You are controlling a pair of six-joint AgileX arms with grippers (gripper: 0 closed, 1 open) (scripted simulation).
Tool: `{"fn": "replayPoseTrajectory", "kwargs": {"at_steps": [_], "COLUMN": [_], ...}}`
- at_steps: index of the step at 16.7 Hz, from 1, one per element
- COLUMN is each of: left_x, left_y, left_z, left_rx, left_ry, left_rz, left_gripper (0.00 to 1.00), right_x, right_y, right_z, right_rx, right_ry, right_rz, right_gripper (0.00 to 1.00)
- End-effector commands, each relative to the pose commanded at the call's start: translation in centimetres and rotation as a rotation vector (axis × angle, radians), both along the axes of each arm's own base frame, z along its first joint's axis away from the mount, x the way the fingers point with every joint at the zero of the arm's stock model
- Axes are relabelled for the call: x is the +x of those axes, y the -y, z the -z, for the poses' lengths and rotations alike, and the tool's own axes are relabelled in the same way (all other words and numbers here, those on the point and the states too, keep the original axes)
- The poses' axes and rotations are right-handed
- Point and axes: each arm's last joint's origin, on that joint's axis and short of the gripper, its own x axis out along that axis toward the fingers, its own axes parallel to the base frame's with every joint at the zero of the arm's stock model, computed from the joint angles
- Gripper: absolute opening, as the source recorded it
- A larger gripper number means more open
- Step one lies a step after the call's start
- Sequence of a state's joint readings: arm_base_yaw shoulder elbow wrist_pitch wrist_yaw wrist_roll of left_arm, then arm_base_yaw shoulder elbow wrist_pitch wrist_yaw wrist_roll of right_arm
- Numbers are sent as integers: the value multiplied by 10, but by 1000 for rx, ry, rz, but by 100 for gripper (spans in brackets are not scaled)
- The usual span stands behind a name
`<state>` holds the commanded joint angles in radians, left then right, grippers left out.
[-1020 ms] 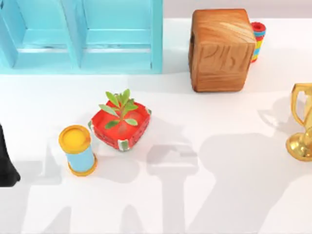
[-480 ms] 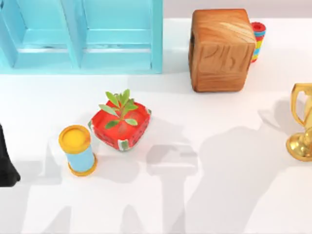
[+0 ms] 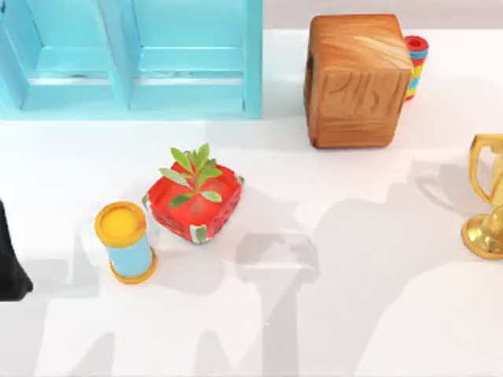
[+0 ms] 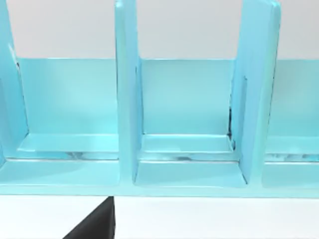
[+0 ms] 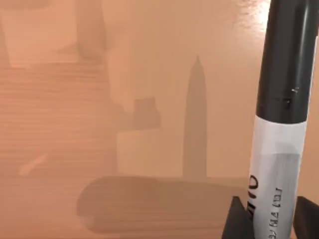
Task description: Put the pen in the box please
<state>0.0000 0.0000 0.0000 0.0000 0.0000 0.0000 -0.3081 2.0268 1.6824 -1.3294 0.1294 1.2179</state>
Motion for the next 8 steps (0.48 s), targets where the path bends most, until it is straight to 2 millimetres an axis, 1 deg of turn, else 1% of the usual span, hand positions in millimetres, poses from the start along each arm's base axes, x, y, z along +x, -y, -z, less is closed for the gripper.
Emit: {"fn": "replayPoseTrajectory", "kwargs": {"at_steps": [5,6,8], "left_x": [0,0,0], "left_y": [0,0,0], "left_z": [0,0,0], "left_rx": [0,0,0], "left_ry": [0,0,0], "left_rz": [0,0,0], "left_gripper": [100,100,100], "right_x": [-23,-26,-26], "right_y": [39,43,44], "right_z": [24,27,27], "right_rx": [31,35,36], "right_ry": [-7,-6,-6], "right_rz": [62,67,68], "right_gripper": [0,0,0]}}
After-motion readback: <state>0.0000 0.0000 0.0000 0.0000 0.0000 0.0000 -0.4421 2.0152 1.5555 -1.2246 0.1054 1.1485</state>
